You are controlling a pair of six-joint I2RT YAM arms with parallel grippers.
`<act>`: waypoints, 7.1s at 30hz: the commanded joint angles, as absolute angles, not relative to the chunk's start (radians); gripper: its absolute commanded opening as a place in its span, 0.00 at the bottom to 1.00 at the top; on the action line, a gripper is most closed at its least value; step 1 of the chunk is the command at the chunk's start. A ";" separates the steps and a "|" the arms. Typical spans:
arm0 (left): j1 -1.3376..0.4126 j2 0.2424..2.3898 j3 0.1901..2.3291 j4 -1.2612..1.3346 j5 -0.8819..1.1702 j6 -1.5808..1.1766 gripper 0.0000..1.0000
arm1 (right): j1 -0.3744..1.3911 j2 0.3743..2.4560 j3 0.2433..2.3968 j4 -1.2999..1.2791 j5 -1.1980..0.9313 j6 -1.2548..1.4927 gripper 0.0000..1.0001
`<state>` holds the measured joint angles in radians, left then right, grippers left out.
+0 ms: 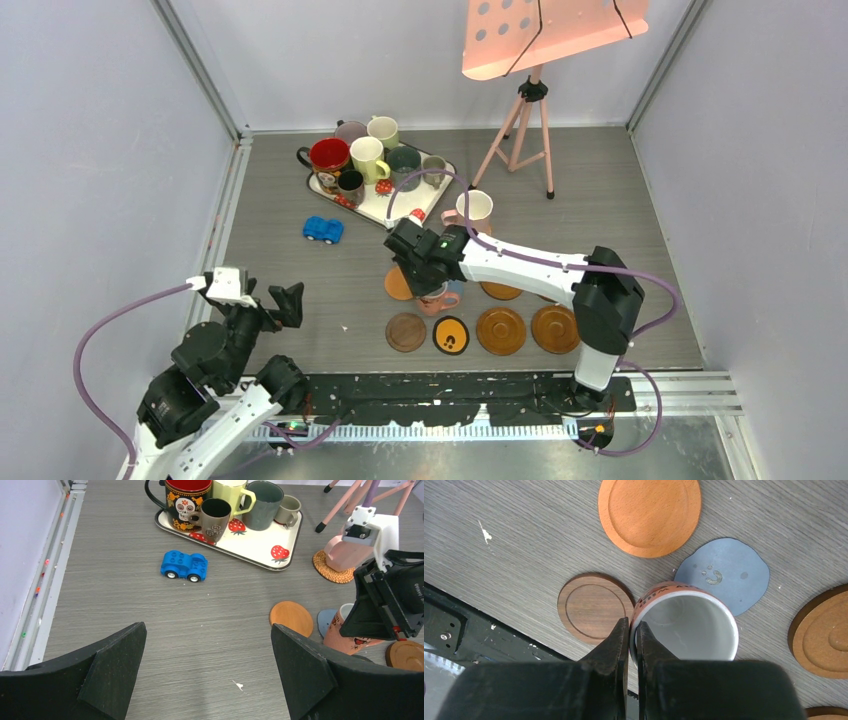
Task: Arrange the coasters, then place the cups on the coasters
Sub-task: Place the cup on the coaster, then pick up the cup from the tray.
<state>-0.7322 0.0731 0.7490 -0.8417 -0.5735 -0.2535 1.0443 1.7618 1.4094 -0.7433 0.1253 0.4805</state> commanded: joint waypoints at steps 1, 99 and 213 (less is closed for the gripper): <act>-0.735 0.055 0.746 -0.791 -0.565 -0.245 1.00 | 1.049 1.760 1.424 -0.709 0.138 0.508 0.05; -0.735 0.089 0.746 -0.785 -0.535 -0.250 1.00 | 0.942 1.574 1.171 -0.474 0.285 0.358 0.08; -0.735 0.186 0.732 -0.763 -0.458 -0.232 0.99 | 0.585 2.506 2.318 -0.560 0.068 -0.612 0.49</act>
